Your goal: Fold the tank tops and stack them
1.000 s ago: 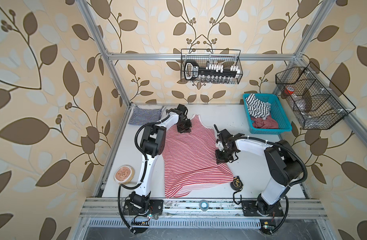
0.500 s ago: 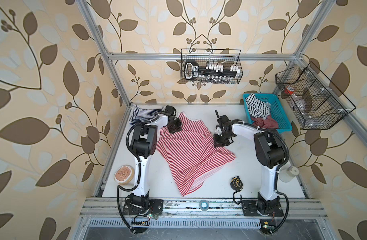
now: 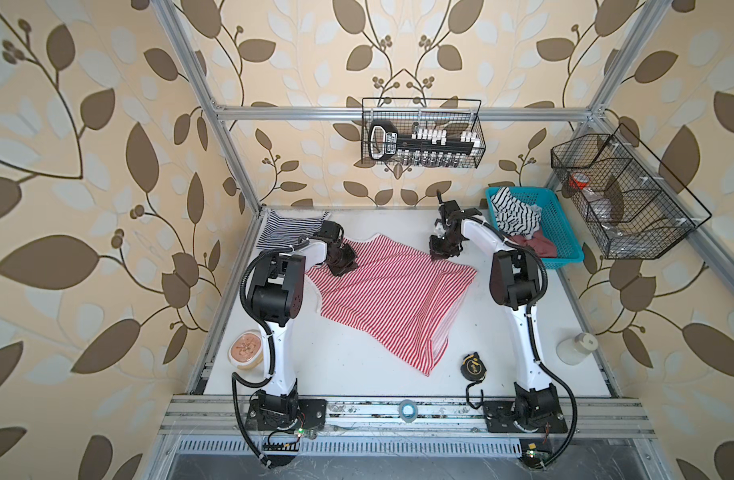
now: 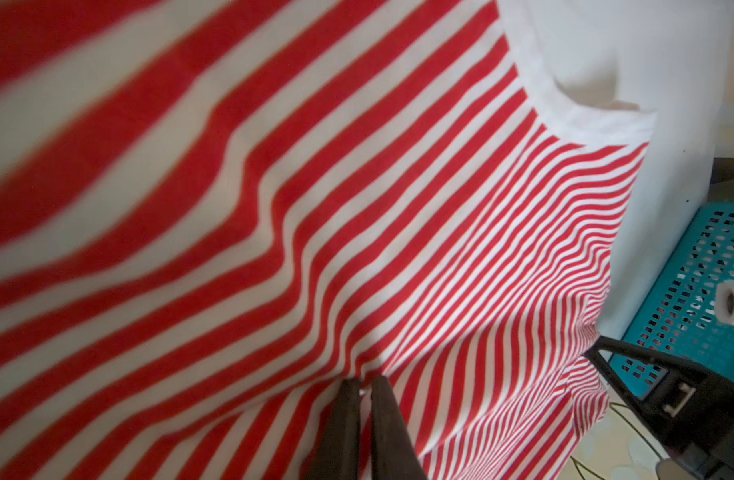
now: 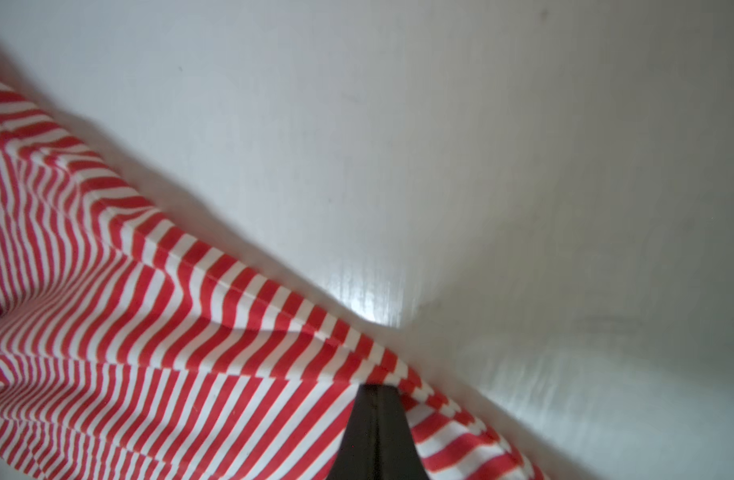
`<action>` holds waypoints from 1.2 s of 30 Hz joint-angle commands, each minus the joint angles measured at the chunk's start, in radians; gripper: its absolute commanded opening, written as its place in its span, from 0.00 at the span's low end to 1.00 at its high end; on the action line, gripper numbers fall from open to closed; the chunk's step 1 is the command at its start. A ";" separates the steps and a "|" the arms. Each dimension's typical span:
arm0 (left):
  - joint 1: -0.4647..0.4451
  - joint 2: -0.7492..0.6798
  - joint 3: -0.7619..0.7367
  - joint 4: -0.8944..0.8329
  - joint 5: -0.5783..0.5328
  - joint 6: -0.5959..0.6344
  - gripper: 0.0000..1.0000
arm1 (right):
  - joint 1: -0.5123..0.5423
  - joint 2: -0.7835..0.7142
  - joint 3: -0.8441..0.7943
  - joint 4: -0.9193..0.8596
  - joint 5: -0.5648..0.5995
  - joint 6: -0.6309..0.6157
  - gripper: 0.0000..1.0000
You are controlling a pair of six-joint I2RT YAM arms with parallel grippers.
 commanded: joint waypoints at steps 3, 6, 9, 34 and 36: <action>0.001 -0.043 -0.157 -0.123 -0.069 -0.032 0.11 | -0.033 0.108 0.126 -0.110 0.002 -0.050 0.00; -0.005 -0.083 -0.236 -0.101 -0.057 -0.050 0.11 | -0.043 0.143 0.183 -0.114 -0.040 -0.055 0.00; -0.009 -0.124 -0.313 -0.081 -0.051 -0.071 0.11 | -0.043 0.170 0.231 -0.117 -0.087 -0.063 0.00; -0.062 0.165 0.419 -0.294 0.025 0.047 0.15 | -0.043 -0.603 -0.762 0.233 -0.048 -0.035 0.26; -0.068 0.181 0.409 -0.262 0.036 0.042 0.15 | -0.043 -0.624 -0.810 0.246 -0.040 -0.027 0.26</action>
